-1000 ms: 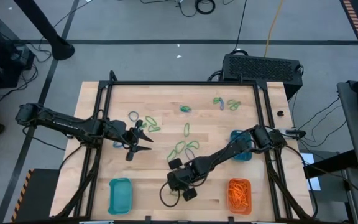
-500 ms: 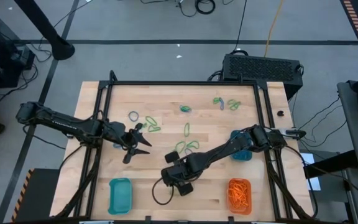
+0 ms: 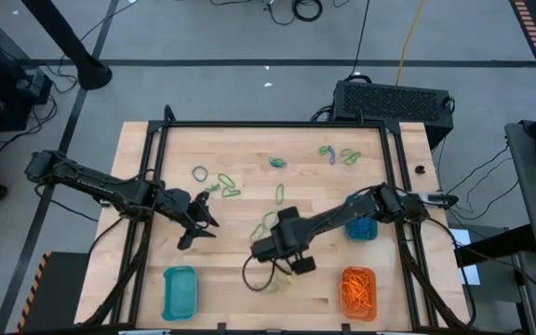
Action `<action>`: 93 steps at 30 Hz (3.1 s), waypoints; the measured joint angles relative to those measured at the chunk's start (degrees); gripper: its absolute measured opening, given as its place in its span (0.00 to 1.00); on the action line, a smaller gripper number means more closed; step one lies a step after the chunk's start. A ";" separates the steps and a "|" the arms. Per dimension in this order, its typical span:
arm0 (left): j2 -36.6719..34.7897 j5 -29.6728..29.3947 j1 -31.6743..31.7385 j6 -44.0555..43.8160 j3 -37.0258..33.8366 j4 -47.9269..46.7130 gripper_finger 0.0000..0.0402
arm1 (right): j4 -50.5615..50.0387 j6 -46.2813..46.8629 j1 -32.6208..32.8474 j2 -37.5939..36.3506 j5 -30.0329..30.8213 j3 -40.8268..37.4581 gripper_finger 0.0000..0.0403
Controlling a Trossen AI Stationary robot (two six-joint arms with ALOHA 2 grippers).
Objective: Sort rubber bands into baskets
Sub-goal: Put the blue rubber band into the dark blue bin
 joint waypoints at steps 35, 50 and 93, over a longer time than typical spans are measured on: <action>3.45 -22.59 -10.47 -13.32 7.78 -16.99 0.42 | 16.23 44.99 -1.68 -48.84 -0.31 -64.81 0.01; 3.45 -22.99 -10.91 -14.17 7.08 -16.46 0.42 | 17.81 43.27 -10.44 -48.89 2.94 -64.83 0.08; 11.27 -23.10 7.59 -37.44 8.76 -51.60 0.42 | 67.76 2.24 -10.93 -48.90 -3.15 -48.00 0.40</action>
